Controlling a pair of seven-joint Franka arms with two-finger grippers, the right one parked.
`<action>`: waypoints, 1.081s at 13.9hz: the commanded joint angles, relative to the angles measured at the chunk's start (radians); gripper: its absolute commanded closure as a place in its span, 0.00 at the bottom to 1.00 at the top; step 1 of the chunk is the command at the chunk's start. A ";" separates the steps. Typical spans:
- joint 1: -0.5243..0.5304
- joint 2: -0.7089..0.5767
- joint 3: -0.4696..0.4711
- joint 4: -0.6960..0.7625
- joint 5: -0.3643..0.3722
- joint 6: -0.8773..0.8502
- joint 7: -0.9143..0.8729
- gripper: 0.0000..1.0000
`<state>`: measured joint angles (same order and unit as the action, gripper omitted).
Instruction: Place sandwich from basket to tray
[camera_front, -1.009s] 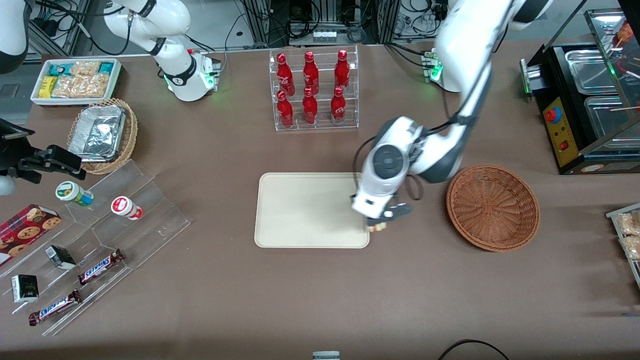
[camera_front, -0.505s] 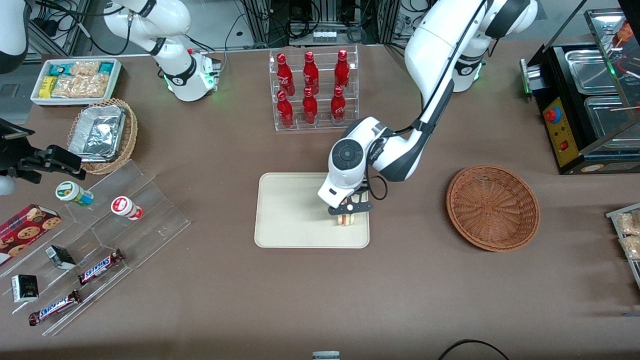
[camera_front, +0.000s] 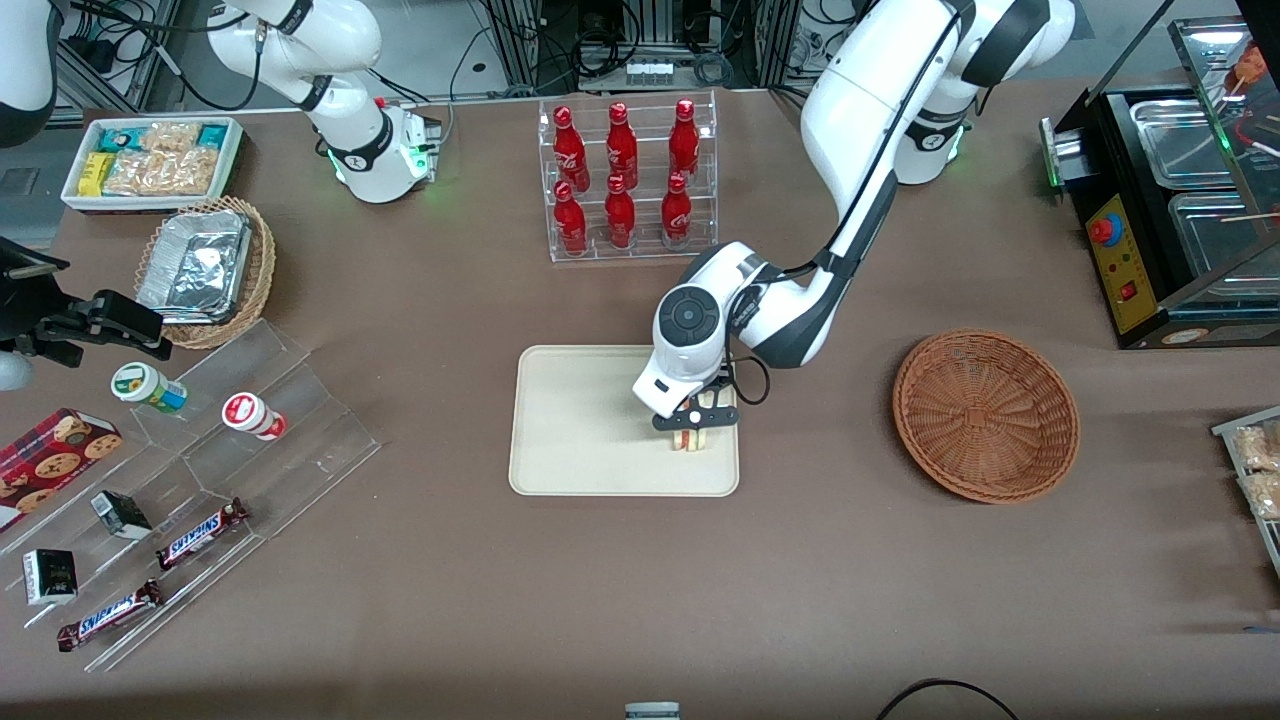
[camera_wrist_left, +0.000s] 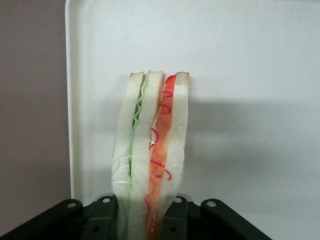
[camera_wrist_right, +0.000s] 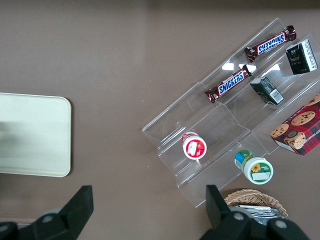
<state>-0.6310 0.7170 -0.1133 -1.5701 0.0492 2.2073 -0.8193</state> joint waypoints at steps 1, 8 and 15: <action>-0.016 0.015 0.014 0.028 0.014 0.014 0.005 0.47; 0.005 -0.167 0.026 0.030 0.008 -0.154 -0.044 0.00; 0.197 -0.510 0.053 -0.143 0.017 -0.296 0.008 0.00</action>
<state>-0.4843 0.3061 -0.0507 -1.6264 0.0548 1.9235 -0.8362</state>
